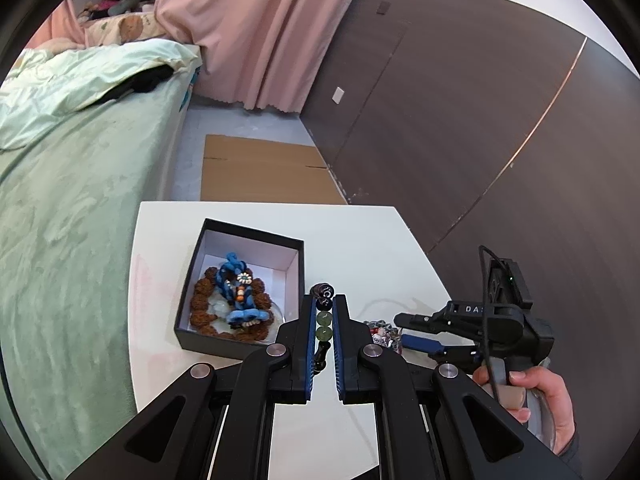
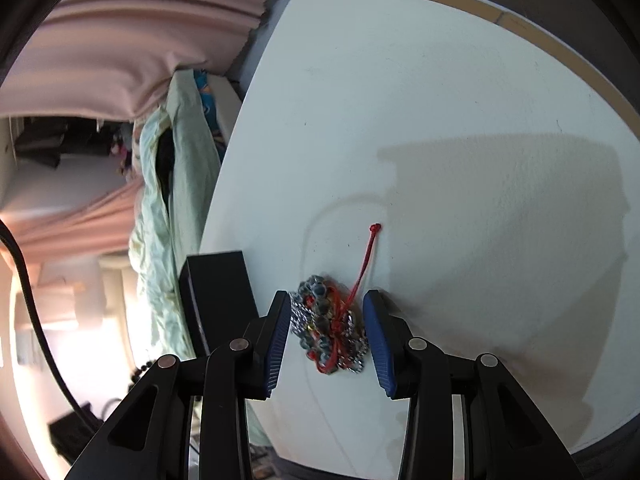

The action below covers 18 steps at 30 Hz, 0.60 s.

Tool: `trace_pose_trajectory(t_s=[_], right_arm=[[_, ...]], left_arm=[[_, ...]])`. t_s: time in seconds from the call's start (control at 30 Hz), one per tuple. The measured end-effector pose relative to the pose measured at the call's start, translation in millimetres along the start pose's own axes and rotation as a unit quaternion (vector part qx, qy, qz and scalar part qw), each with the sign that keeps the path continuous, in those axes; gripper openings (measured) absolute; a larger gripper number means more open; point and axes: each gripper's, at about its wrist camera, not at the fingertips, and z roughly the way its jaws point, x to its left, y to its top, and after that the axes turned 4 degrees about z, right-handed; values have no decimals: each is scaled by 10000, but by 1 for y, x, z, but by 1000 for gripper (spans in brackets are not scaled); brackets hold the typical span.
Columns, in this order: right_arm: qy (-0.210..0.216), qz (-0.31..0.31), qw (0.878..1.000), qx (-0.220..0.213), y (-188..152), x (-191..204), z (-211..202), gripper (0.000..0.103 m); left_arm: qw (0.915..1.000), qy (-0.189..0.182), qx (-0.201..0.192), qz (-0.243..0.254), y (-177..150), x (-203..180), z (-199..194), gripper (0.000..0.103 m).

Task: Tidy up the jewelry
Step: 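Carry the bead bracelet over the box with left tool while right grasps red-string bracelet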

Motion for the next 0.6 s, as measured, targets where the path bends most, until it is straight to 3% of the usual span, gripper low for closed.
trace_pose_trajectory(t_s=[0.07, 0.27, 0.6], right_arm=[[-57, 194, 9998, -36, 3, -1, 2, 25], [-104, 557, 9984, -62, 10, 4, 9, 19], [-134, 523, 9984, -194, 6, 1, 7, 4]], left_arm=[[10000, -1, -7, -30, -1, 3, -1, 8], [9999, -23, -56, -112, -1, 8, -5, 8], [9998, 18, -125, -184, -1, 22, -13, 8]])
